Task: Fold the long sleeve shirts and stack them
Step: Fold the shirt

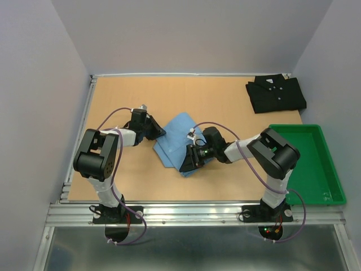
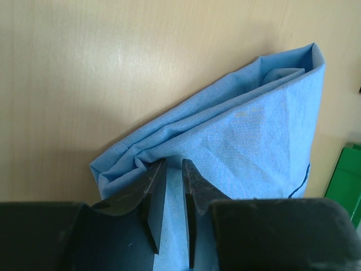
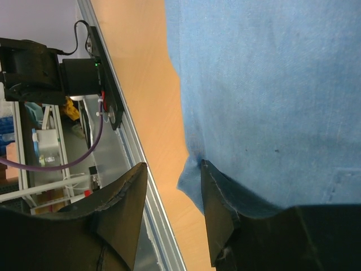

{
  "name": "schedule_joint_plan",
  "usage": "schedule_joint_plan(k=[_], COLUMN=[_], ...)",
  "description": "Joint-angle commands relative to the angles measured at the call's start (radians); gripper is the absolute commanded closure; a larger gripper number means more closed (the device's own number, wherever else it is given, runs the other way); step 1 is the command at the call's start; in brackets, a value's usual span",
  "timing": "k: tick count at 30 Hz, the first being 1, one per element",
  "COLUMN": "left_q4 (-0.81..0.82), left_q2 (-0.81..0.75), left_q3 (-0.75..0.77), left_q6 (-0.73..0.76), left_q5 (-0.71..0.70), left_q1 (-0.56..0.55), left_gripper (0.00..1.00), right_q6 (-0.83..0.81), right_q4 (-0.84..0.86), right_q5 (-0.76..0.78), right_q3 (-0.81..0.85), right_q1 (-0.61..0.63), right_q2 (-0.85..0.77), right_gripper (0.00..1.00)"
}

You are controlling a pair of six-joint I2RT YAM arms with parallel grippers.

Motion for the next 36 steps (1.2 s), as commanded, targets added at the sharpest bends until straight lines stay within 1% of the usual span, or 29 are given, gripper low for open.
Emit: schedule_joint_plan(k=[1, 5, 7, 9, 11, 13, 14, 17, 21, 22, 25, 26, 31, 34, 35, 36], left_q4=[-0.043, -0.054, -0.06, -0.078, -0.092, -0.115, -0.144, -0.196, -0.224, -0.229, -0.232, -0.227, -0.155, -0.106, -0.086, -0.074], left_q2=[0.019, 0.026, 0.025, 0.008, -0.032, -0.063, -0.095, -0.17, -0.274, -0.306, -0.331, -0.336, -0.279, -0.232, -0.193, -0.175], left_q3=[0.012, 0.018, 0.024, 0.034, 0.046, 0.072, 0.086, 0.135, 0.162, 0.159, 0.132, 0.12, 0.014, -0.02, -0.029, -0.043], left_q6=[0.027, 0.024, 0.027, 0.031, 0.042, 0.07, 0.08, 0.113, 0.137, 0.139, 0.128, 0.117, 0.07, 0.061, 0.047, 0.044], left_q5=[-0.047, -0.052, -0.053, -0.045, -0.047, -0.053, -0.061, -0.085, -0.107, -0.113, -0.115, -0.108, -0.113, -0.15, -0.148, -0.15], left_q1=[0.002, 0.002, 0.002, 0.002, 0.002, 0.002, 0.002, 0.0, -0.02, -0.029, -0.082, -0.116, -0.217, -0.254, -0.254, -0.254], left_gripper=[0.7, 0.7, 0.7, 0.7, 0.7, 0.69, 0.68, 0.66, 0.61, 0.6, 0.58, 0.58, 0.58, 0.59, 0.59, 0.6], right_q6=[-0.025, -0.049, -0.051, -0.048, -0.078, -0.086, -0.081, -0.052, -0.042, -0.042, -0.054, -0.057, -0.095, -0.066, -0.036, -0.026], right_q4=[-0.039, -0.031, -0.033, -0.042, -0.132, -0.177, -0.195, -0.217, -0.223, -0.223, -0.223, -0.22, -0.203, -0.093, -0.017, 0.011], right_q5=[-0.005, 0.012, 0.014, 0.014, 0.027, 0.049, 0.052, 0.061, 0.061, 0.06, 0.047, 0.043, 0.05, 0.035, 0.033, 0.03], right_q3=[-0.027, -0.058, -0.062, -0.052, -0.018, 0.042, 0.06, 0.143, 0.188, 0.205, 0.22, 0.223, 0.183, 0.088, 0.064, 0.018], right_q1=[0.013, 0.013, 0.013, 0.013, 0.012, 0.008, 0.004, -0.048, -0.119, -0.128, -0.159, -0.165, -0.176, -0.209, -0.226, -0.258], right_q2=[-0.029, 0.029, 0.031, -0.003, -0.072, -0.119, -0.168, -0.234, -0.268, -0.267, -0.219, -0.204, -0.108, -0.075, -0.052, -0.041], right_gripper=[0.52, 0.52, 0.53, 0.53, 0.53, 0.52, 0.52, 0.52, 0.52, 0.52, 0.52, 0.52, 0.52, 0.52, 0.52, 0.52])
